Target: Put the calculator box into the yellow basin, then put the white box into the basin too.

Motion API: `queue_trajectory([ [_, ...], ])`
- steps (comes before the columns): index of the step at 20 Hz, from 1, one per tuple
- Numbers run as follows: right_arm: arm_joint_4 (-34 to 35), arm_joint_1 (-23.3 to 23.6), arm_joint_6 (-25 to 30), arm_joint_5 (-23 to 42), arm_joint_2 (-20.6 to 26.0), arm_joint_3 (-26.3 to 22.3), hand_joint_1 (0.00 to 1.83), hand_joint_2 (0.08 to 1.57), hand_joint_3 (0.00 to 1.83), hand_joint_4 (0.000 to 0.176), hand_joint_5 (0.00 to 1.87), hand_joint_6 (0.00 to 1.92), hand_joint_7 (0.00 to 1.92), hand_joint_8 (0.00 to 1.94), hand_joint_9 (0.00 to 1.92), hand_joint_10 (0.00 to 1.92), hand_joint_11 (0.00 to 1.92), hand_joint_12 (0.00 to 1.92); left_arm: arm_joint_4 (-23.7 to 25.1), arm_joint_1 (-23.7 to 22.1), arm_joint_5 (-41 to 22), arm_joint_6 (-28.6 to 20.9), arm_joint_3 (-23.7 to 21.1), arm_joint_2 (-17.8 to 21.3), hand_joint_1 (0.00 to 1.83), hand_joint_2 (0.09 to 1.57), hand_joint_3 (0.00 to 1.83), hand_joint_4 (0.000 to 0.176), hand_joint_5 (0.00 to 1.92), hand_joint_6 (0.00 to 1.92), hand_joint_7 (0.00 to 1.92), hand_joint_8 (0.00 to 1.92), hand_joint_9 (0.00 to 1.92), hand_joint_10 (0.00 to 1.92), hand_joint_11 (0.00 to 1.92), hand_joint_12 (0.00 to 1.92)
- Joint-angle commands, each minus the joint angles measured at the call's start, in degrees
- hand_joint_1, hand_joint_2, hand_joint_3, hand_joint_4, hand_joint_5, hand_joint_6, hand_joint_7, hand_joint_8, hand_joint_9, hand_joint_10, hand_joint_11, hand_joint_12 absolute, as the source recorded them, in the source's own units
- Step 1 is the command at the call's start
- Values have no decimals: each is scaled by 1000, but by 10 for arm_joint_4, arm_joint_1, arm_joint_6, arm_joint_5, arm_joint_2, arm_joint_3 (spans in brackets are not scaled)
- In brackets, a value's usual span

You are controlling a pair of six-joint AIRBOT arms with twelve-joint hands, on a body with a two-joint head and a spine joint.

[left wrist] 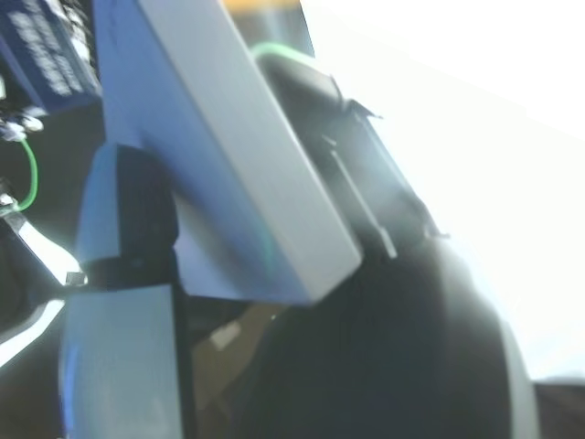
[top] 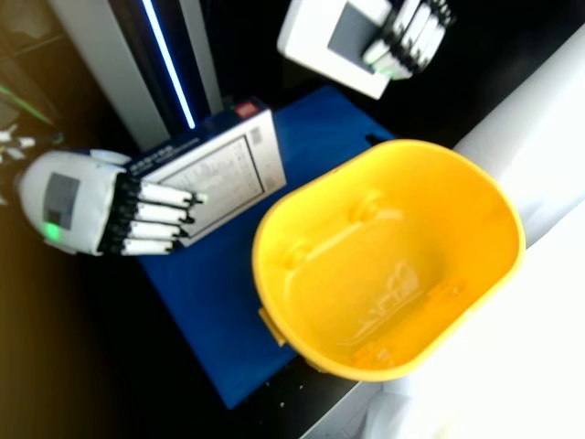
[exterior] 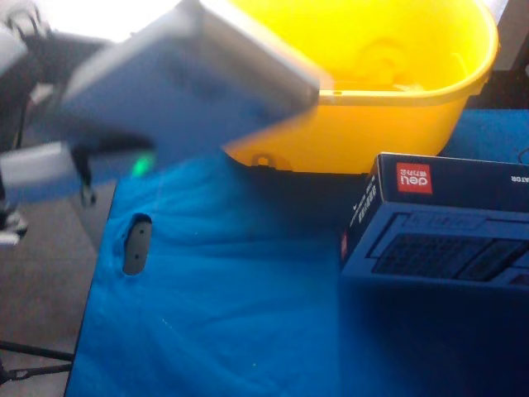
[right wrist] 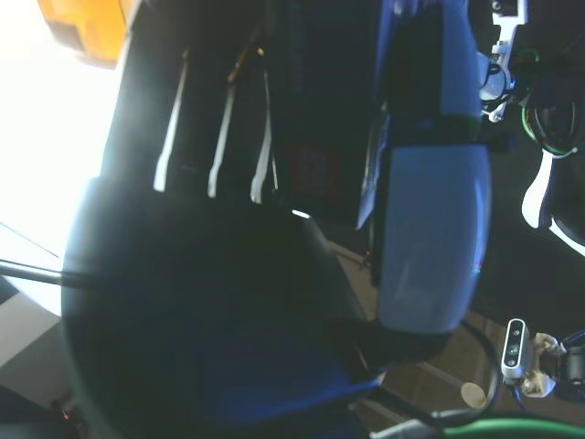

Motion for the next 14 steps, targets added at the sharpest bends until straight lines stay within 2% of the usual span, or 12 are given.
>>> queue_trajectory([
  [1, 0, 8, 8, -73, 3, 0, 1480, 1166, 0, 0, 748, 1177, 859, 1115, 834, 1219, 672, 1673, 1, -19, -87, -5, 6, -4, 1362, 1166, 3, 0, 791, 1062, 937, 1159, 802, 1431, 802, 1663],
  [2, 1, 7, 8, -73, 2, 0, 1404, 1123, 0, 0, 855, 1068, 972, 1016, 951, 1177, 868, 1482, 4, -43, -86, -4, 16, -10, 1262, 1167, 1, 0, 782, 1132, 987, 1165, 889, 1215, 775, 1626],
  [3, 1, 7, 8, -73, 2, 1, 1471, 1145, 16, 0, 745, 1139, 873, 1102, 882, 1196, 741, 1613, 9, -67, -78, -4, 27, -18, 1230, 1180, 4, 0, 776, 1150, 954, 1246, 902, 1152, 741, 1572],
  [5, 4, 7, 8, -73, 1, 3, 1485, 1162, 1, 0, 719, 1187, 836, 1107, 858, 1205, 737, 1642, 22, -121, -52, -4, 55, -37, 1207, 1207, 1, 0, 802, 1094, 846, 1431, 852, 1250, 718, 1618],
  [6, 4, 7, 8, -73, 1, 3, 1495, 1102, 0, 0, 866, 1016, 980, 898, 988, 1037, 872, 1522, 34, -157, -30, -4, 71, -48, 1317, 1211, 4, 0, 784, 1089, 759, 1438, 783, 1439, 705, 1502],
  [7, 4, 7, 8, -73, 1, 3, 1499, 1076, 0, 0, 919, 941, 1024, 828, 1034, 970, 919, 1472, 47, -186, -1, -5, 87, -59, 1343, 1204, 0, 0, 782, 1098, 759, 1402, 799, 1423, 721, 1368],
  [8, 3, 11, 8, -74, 1, 3, 1500, 1069, 0, 0, 926, 931, 1031, 819, 1053, 943, 935, 1457, 73, -234, 58, -5, 113, -82, 1354, 1188, 0, 0, 776, 1100, 804, 1315, 835, 1386, 762, 1328],
  [10, -5, 24, 8, -75, -1, 2, 1500, 1069, 0, 0, 929, 956, 1047, 800, 1045, 939, 918, 1460, 105, -296, 127, -5, 146, -112, 1356, 1180, 0, 0, 809, 1078, 785, 1302, 858, 1369, 772, 1377],
  [11, -8, 28, 8, -75, -2, 2, 1489, 1133, 7, 0, 786, 1145, 904, 998, 898, 1130, 773, 1595, 112, -311, 151, -5, 156, -122, 1356, 1180, 0, 0, 813, 1081, 769, 1314, 865, 1360, 772, 1409],
  [13, -11, 33, 7, -75, -4, 3, 1499, 1082, 0, 0, 937, 914, 1056, 825, 1007, 1006, 850, 1537, 126, -345, 206, -6, 181, -148, 1364, 1154, 0, 0, 893, 972, 851, 1201, 855, 1368, 754, 1435],
  [14, -11, 33, 7, -75, -5, 3, 1415, 1074, 0, 0, 989, 841, 1078, 856, 1000, 1127, 899, 1495, 132, -356, 236, -6, 197, -162, 1368, 1142, 0, 0, 925, 920, 891, 1148, 862, 1361, 750, 1435],
])
